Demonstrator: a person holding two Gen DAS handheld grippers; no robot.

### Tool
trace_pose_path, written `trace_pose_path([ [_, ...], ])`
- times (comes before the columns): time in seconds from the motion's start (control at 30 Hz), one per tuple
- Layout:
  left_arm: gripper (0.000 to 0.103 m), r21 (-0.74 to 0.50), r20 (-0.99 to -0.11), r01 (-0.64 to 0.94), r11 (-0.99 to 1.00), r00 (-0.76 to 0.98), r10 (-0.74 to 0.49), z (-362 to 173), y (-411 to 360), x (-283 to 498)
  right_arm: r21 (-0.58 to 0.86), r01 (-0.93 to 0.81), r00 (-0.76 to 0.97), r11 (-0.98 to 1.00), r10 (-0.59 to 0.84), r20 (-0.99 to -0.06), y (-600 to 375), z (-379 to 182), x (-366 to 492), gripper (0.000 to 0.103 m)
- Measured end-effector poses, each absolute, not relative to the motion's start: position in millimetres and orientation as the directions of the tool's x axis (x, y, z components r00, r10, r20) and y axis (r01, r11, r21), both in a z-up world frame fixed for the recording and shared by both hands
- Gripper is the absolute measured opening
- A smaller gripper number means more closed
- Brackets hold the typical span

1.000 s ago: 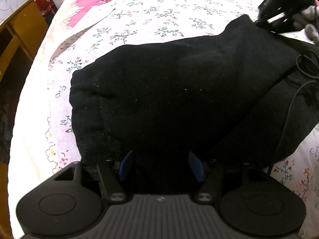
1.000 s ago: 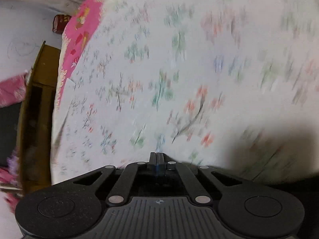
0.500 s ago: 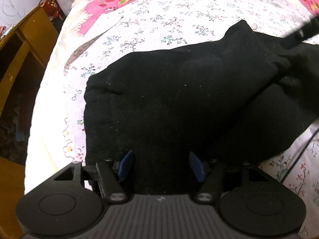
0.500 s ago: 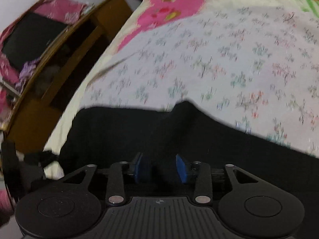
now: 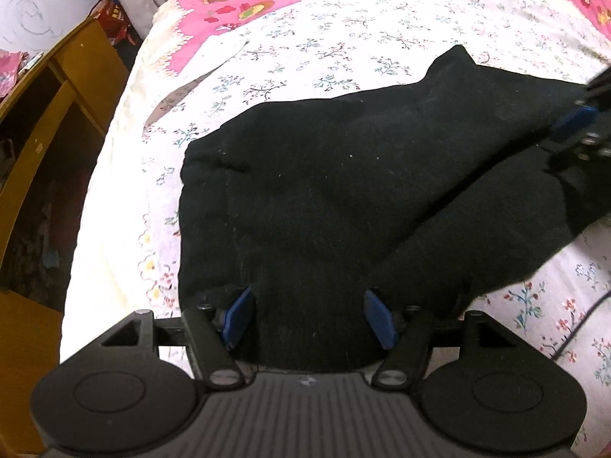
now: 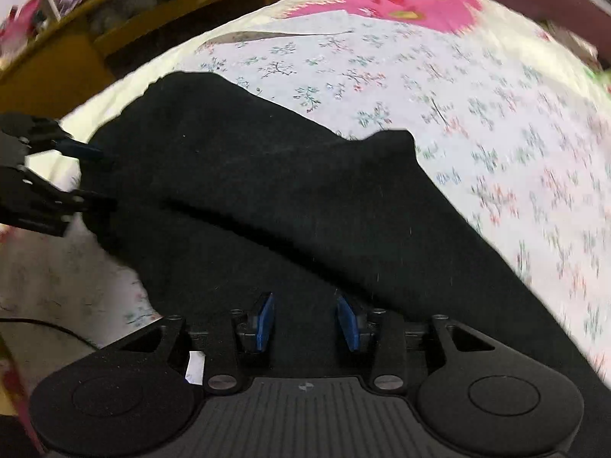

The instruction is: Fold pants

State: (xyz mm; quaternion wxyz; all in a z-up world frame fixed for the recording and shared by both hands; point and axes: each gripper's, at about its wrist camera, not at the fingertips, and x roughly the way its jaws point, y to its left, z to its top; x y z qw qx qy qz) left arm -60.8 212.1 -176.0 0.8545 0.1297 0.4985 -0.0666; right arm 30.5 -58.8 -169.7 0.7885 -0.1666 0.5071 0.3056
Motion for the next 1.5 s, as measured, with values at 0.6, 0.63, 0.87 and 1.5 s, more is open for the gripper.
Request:
trace_pose_path([
  [0.6,0.075,0.140,-0.847,0.378,0.915,0.525,-0.087,-174,162,-81,0.274,-0.470,0.240,0.839,0.420,-0.875,-51,-184,86,0.025],
  [0.63,0.075,0.153,-0.848,0.384,0.911,0.524,-0.078,-178,157,-80,0.338,-0.413,0.222,0.846,0.453,-0.863,-57,-185,91,0.025],
  [0.87,0.076,0.165,-0.864,0.376,0.912,0.500,-0.050,-182,157,-70,0.329,-0.426,0.281,0.843,0.468,-0.838,-69,-155,99,0.026],
  [1.5,0.079,0.120,-0.849,0.482,0.868,0.503,-0.162,-182,105,-39,0.307,-0.503,0.345,0.808,0.513,-0.786,-72,-147,112,0.031],
])
